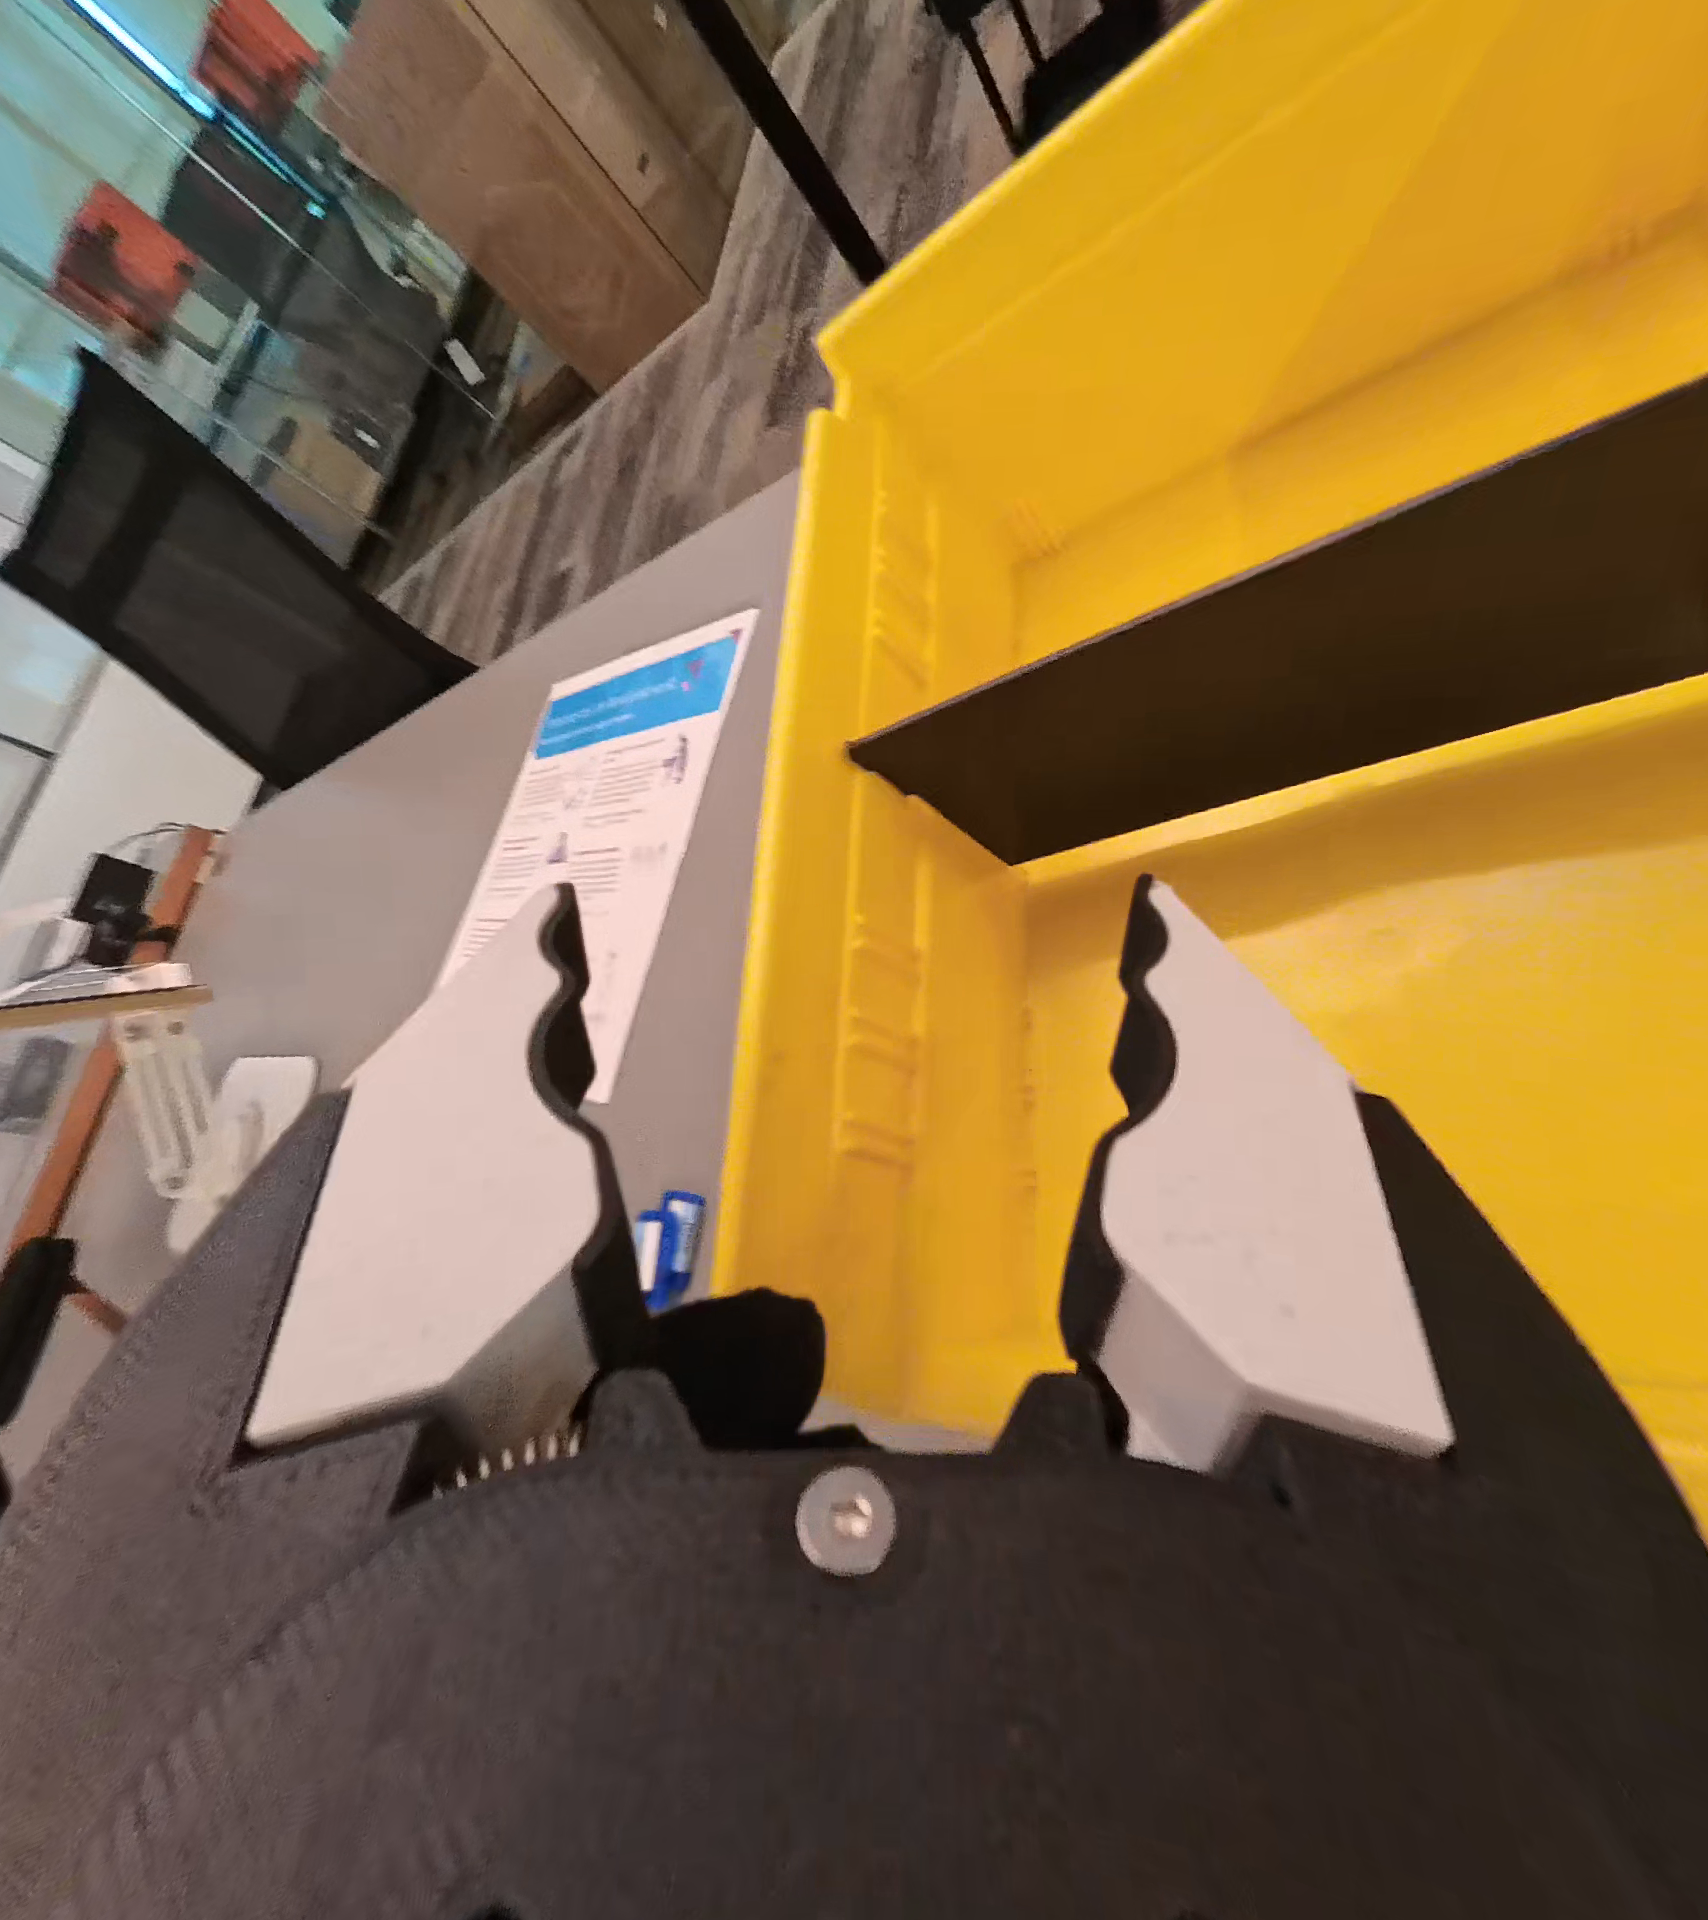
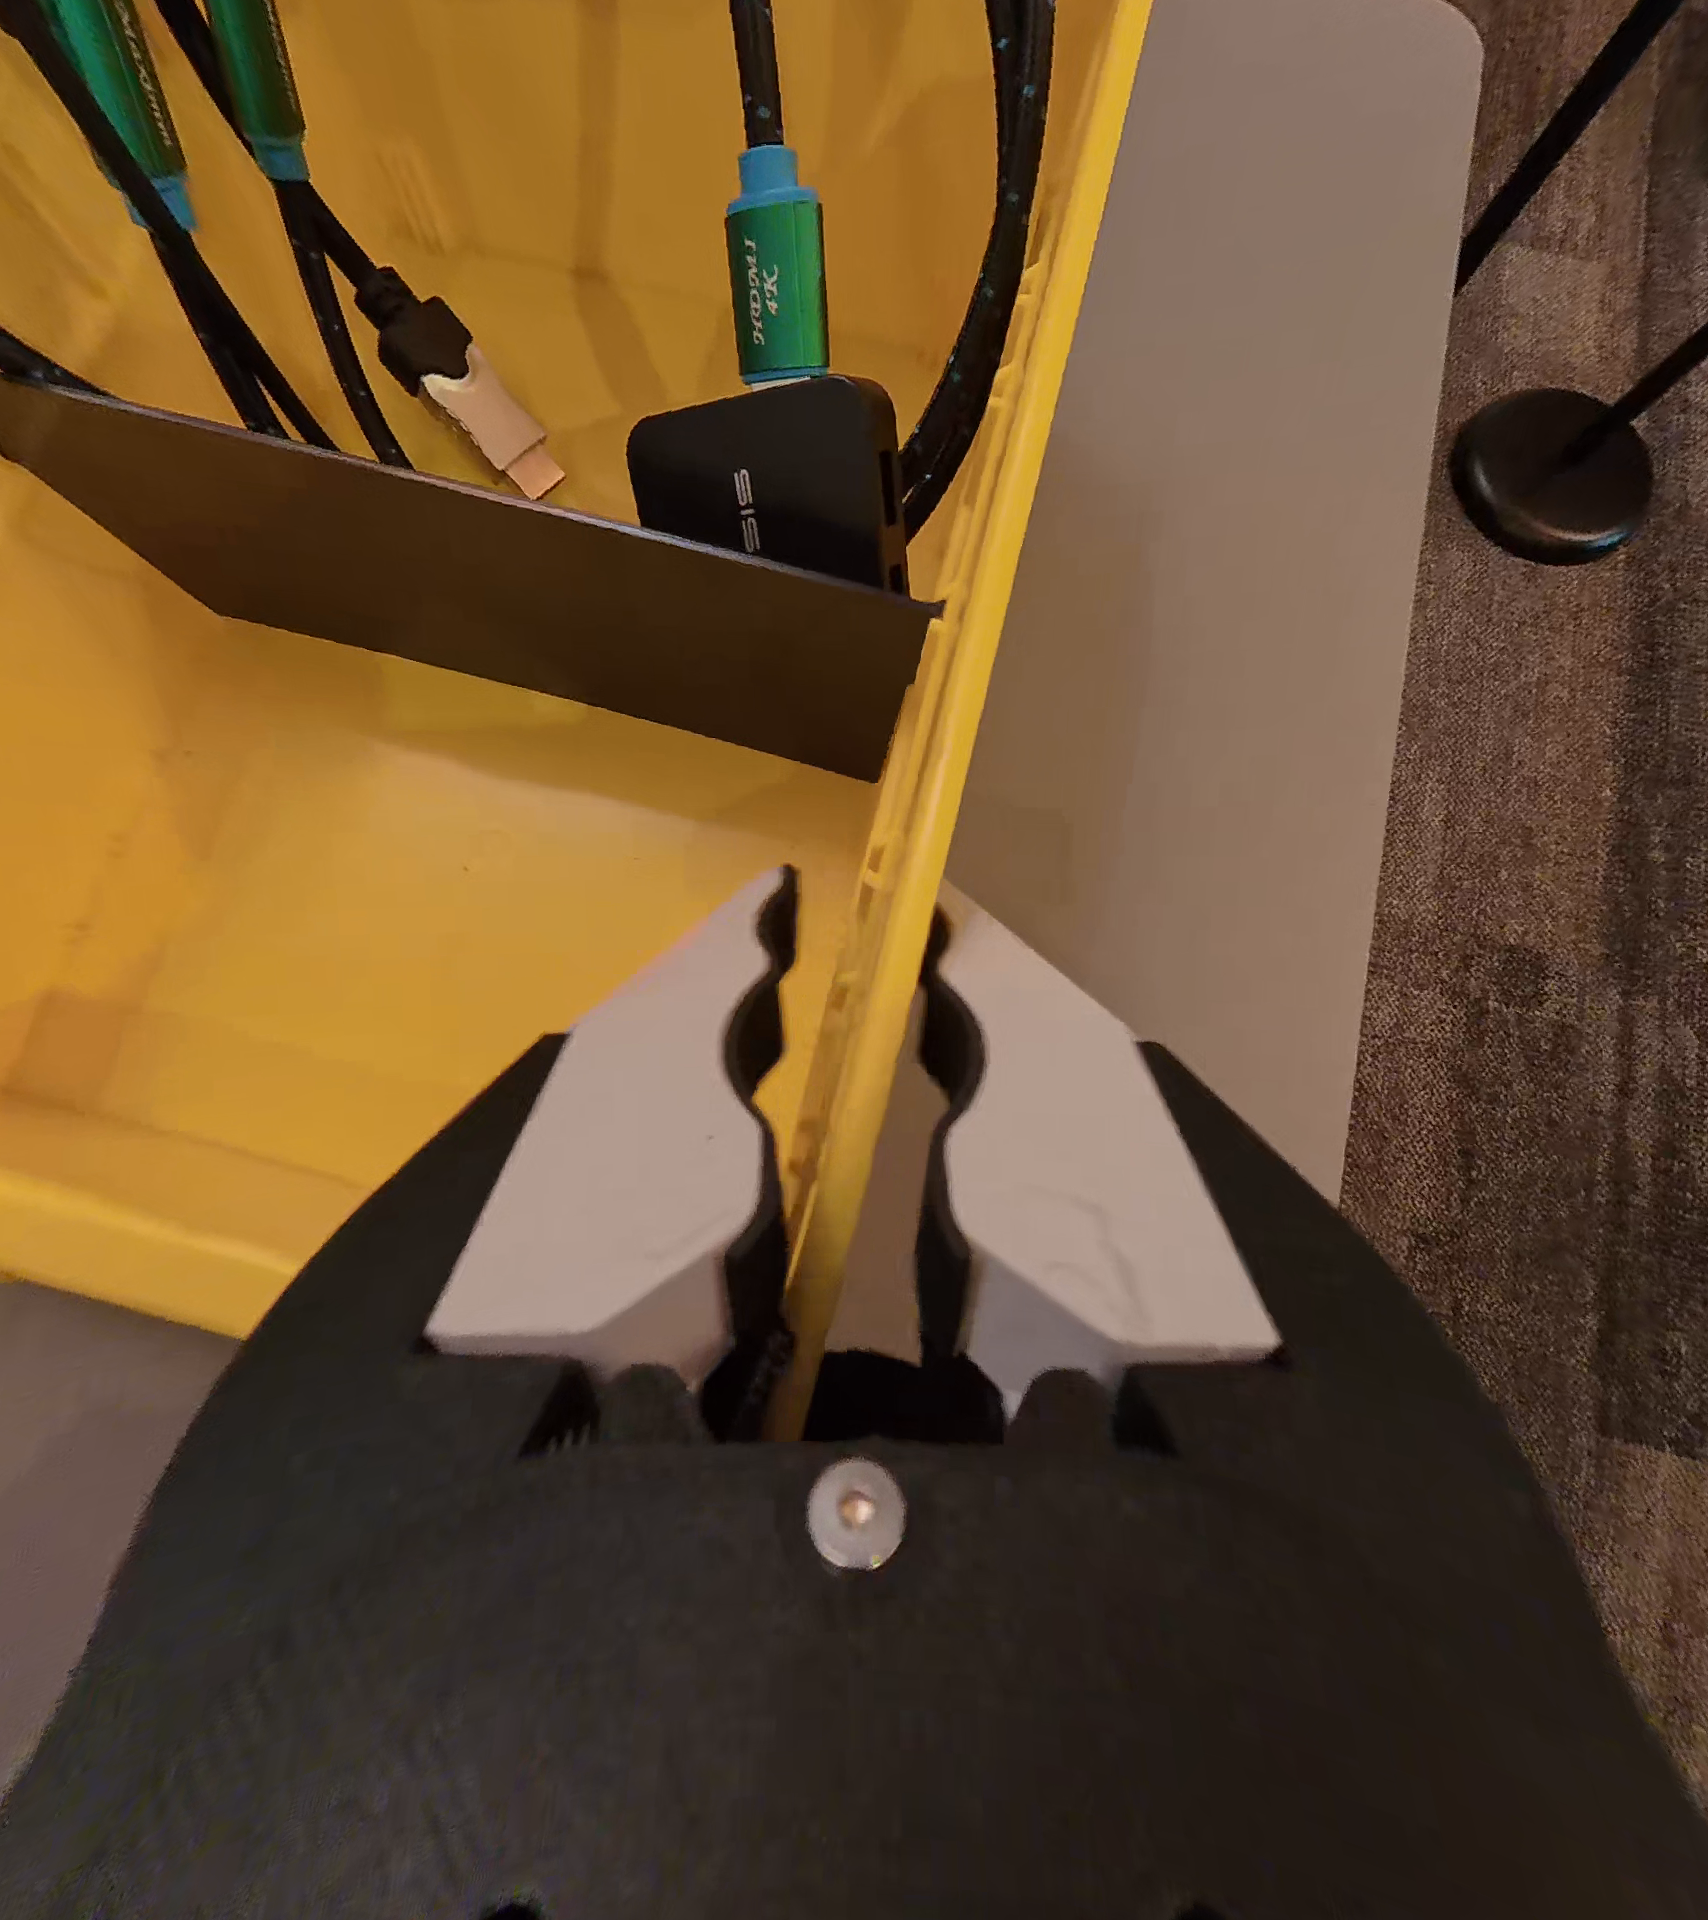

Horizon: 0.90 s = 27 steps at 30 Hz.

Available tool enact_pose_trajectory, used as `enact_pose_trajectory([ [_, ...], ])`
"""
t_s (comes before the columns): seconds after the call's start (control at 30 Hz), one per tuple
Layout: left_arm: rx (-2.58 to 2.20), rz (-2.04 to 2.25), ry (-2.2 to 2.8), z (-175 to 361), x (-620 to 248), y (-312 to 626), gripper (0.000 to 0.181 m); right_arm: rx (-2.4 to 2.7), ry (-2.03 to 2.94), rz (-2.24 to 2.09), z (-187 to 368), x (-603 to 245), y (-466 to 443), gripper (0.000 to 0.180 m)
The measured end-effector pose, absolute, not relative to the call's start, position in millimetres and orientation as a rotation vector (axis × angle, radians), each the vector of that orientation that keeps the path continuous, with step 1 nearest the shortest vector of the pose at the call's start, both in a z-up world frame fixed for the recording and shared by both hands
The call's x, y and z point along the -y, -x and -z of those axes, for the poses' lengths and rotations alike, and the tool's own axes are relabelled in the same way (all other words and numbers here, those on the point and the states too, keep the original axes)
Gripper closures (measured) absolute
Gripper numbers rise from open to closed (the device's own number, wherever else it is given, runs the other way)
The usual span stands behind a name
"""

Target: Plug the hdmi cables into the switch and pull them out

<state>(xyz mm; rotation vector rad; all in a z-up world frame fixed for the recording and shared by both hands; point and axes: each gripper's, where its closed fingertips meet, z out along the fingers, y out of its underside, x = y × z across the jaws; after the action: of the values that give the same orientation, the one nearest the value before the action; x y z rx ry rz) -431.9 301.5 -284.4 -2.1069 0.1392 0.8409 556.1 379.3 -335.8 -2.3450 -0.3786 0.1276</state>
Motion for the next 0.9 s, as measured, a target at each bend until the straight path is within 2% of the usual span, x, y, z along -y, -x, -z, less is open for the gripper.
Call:
enact_pose_trajectory([
  [0.03,-0.134,-0.859,2.091,279,-300,435,0.078,0.364,2.355,-0.127,340,-381,-557,0.143],
  [0.1,-0.088,-0.875,2.069,272,-298,447,0.073,0.352,2.386,-0.126,350,-384,-557,0.125],
  [0.23,0.074,-0.863,2.082,272,-287,484,0.063,0.324,2.368,-0.182,354,-391,-551,0.117],
  [0.4,0.22,-0.646,2.16,304,-279,507,0.064,0.343,2.342,-0.218,352,-396,-542,0.13],
  [0.43,0.232,-0.56,2.157,307,-281,503,0.072,0.351,2.342,-0.233,352,-396,-539,0.133],
  [0.6,0.187,-0.377,2.275,341,-284,488,0.092,0.372,2.36,-0.298,353,-398,-521,0.144],
  [0.7,0.176,-0.268,2.286,350,-289,477,0.109,0.363,2.377,-0.294,353,-399,-517,0.145],
  [0.9,0.143,0.014,2.246,352,-301,453,0.13,0.343,2.371,-0.367,354,-400,-511,0.143],
])
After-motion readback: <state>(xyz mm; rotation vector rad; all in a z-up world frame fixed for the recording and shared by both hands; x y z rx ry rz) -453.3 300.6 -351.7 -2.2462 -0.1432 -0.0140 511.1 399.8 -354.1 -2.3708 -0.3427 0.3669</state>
